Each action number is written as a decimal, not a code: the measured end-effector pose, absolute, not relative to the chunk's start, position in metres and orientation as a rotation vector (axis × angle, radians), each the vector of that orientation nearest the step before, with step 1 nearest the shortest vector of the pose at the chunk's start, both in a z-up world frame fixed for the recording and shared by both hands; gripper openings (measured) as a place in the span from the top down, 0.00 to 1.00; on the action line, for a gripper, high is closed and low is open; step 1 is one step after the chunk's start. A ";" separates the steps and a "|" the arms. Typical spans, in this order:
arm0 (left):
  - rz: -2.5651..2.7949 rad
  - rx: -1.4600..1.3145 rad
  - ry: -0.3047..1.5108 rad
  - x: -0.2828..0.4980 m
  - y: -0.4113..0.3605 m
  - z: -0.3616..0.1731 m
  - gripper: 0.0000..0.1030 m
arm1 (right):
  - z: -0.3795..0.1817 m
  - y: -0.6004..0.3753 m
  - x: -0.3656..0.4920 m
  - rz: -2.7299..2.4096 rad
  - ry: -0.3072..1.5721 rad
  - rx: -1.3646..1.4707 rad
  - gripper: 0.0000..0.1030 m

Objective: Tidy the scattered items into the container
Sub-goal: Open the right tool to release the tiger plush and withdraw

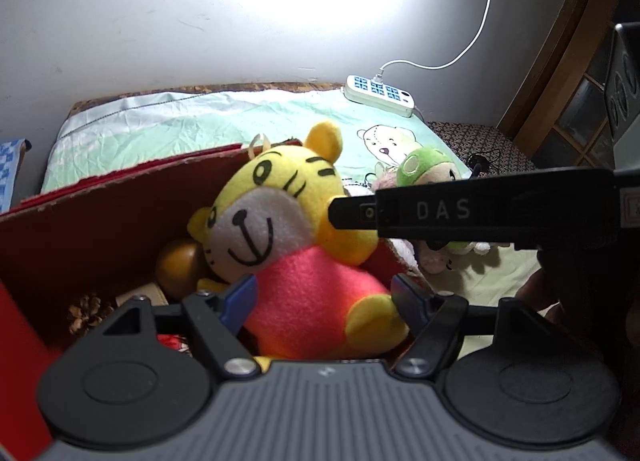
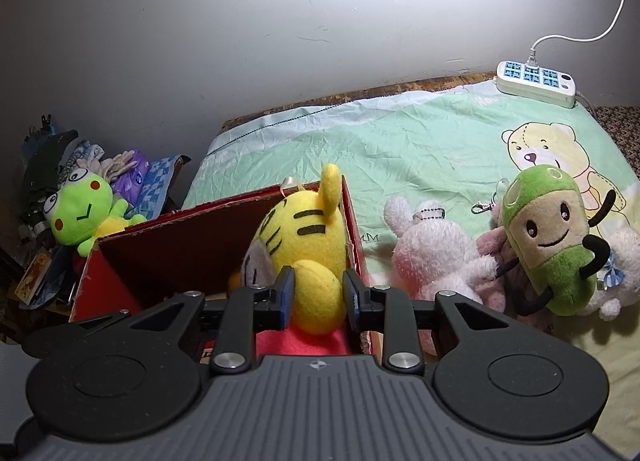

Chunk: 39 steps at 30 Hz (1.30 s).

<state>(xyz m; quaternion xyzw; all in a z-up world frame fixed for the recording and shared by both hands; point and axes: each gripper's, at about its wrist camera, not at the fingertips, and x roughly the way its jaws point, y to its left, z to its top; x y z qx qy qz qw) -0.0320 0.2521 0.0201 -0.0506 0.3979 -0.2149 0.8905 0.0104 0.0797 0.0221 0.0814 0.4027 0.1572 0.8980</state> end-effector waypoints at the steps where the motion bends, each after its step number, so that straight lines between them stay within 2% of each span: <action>1: -0.443 -0.104 0.825 -0.033 0.252 0.022 0.27 | 0.026 0.079 0.009 0.324 0.825 0.170 0.71; 21: -0.238 -0.111 0.877 -0.039 0.261 0.039 0.22 | 0.030 0.072 -0.009 0.343 0.817 0.196 0.71; 28: -0.221 -0.126 0.848 -0.052 0.262 0.053 0.14 | 0.029 0.071 -0.015 0.347 0.817 0.196 0.71; 39: -0.137 -0.082 0.836 -0.062 0.260 0.058 0.14 | 0.035 0.065 -0.026 0.348 0.787 0.209 0.71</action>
